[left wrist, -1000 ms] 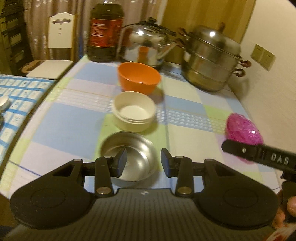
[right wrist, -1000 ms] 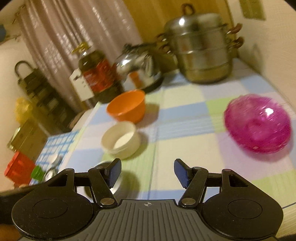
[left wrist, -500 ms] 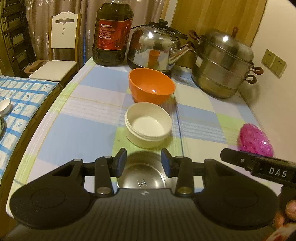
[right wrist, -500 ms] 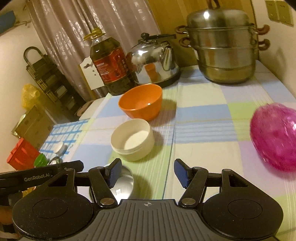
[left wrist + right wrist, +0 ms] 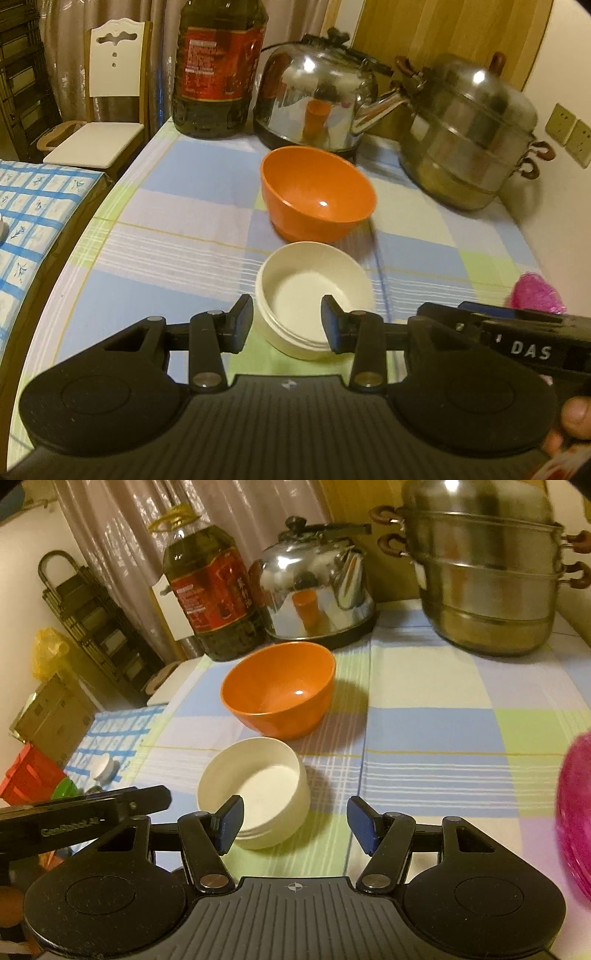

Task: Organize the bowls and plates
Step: 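Close the left gripper on the white bowl rim while the right gripper also closes on it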

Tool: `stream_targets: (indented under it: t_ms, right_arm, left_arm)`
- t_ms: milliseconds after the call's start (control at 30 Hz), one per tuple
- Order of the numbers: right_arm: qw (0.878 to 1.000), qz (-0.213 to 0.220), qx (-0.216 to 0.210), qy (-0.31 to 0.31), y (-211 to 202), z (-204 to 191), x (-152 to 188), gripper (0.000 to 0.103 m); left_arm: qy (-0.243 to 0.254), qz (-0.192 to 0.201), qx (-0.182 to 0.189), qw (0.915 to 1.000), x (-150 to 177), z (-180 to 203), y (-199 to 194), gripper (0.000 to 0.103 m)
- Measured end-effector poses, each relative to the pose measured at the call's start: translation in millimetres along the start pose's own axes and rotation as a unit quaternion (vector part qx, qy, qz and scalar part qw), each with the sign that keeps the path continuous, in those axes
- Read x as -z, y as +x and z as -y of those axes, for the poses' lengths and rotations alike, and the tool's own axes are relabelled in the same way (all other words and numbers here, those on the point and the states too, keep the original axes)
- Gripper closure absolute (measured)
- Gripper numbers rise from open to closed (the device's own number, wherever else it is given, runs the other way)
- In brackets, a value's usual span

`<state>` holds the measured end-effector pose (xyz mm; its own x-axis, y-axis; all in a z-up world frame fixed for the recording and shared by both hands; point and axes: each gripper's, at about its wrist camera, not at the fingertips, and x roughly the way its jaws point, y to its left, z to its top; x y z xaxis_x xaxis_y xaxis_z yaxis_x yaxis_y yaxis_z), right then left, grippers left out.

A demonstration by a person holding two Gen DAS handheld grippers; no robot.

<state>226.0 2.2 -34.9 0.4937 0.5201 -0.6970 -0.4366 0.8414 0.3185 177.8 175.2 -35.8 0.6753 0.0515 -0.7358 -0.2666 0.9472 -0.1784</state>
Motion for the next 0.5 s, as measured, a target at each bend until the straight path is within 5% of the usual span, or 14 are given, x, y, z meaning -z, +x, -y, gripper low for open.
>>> stream_targets:
  t_ms: [500]
  right_arm:
    - [0.999, -0.05, -0.009, 0.013, 53.0, 4.2, -13.2, 0.04]
  left_arm:
    - [-0.016, -0.021, 0.008, 0.9996, -3.7, -22.5, 49.0, 0.067]
